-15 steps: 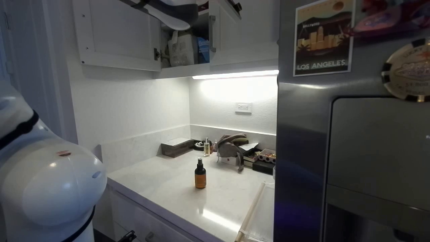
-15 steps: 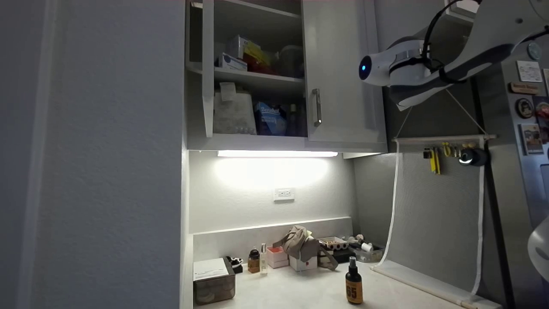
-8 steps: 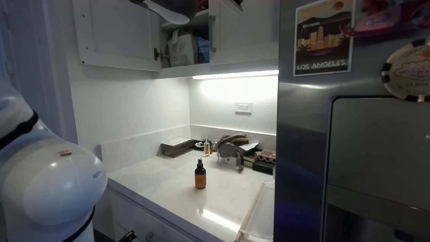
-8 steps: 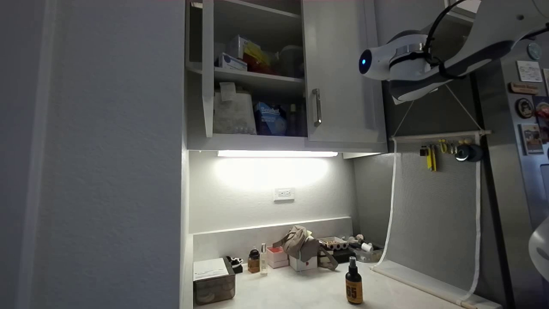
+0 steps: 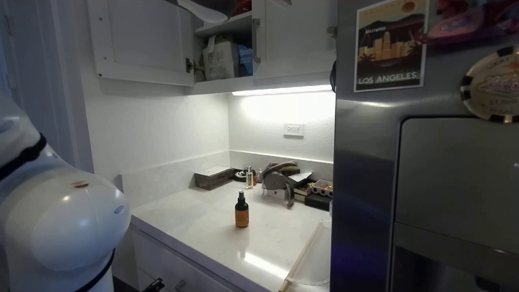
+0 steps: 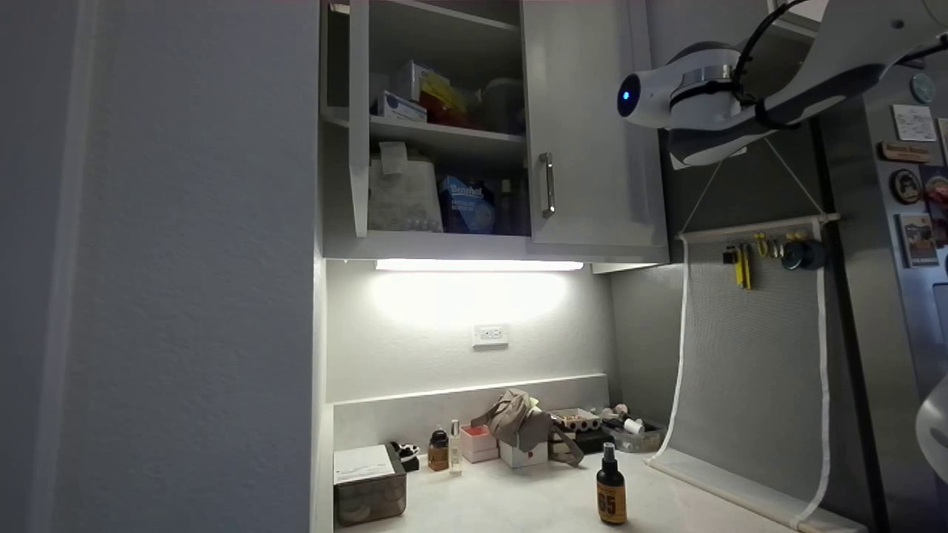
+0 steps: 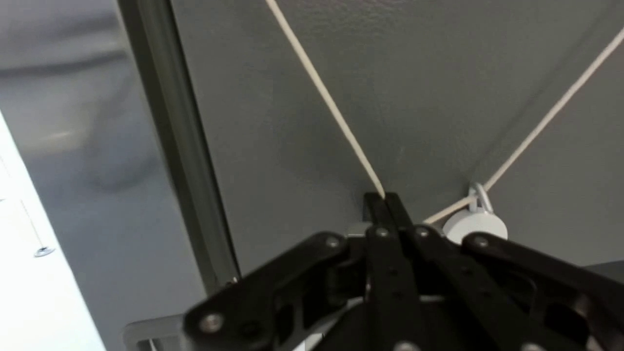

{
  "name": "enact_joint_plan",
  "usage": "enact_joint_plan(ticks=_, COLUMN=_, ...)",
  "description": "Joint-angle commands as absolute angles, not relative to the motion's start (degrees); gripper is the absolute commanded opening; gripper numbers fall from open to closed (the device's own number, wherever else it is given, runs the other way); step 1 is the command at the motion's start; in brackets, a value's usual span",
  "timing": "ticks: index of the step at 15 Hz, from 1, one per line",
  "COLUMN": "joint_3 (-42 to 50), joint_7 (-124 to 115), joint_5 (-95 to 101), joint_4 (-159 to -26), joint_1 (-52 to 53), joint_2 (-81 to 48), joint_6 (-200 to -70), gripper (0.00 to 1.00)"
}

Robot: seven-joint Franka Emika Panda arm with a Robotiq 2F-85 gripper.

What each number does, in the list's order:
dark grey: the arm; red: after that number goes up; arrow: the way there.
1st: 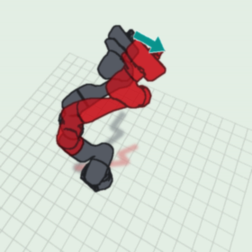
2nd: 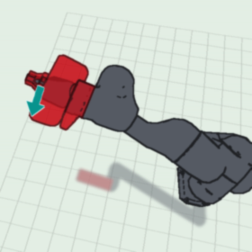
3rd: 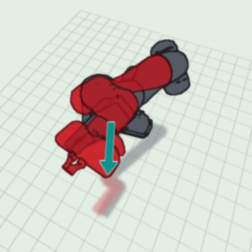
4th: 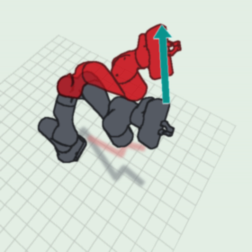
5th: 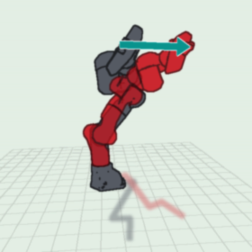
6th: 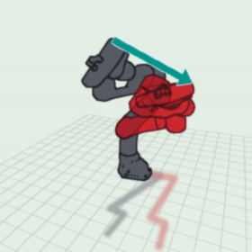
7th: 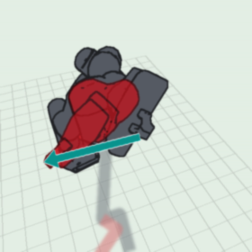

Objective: Close the right cupboard door and take the transparent flag off the hanger

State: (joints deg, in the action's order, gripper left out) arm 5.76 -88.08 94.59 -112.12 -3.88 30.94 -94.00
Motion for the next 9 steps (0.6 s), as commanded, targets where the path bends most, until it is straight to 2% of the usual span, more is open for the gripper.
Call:
enact_joint_plan(ticks=1, joint_3=5.61, joint_7=-90.28, joint_5=95.91, joint_4=-109.31, joint_1=-3.61, joint_2=29.58, joint_6=-93.73, gripper=0.00)
enact_joint_plan(ticks=9, joint_3=6.75, joint_7=-92.57, joint_5=96.39, joint_4=-105.37, joint_1=-3.61, joint_2=27.23, joint_6=-95.29, gripper=0.00)
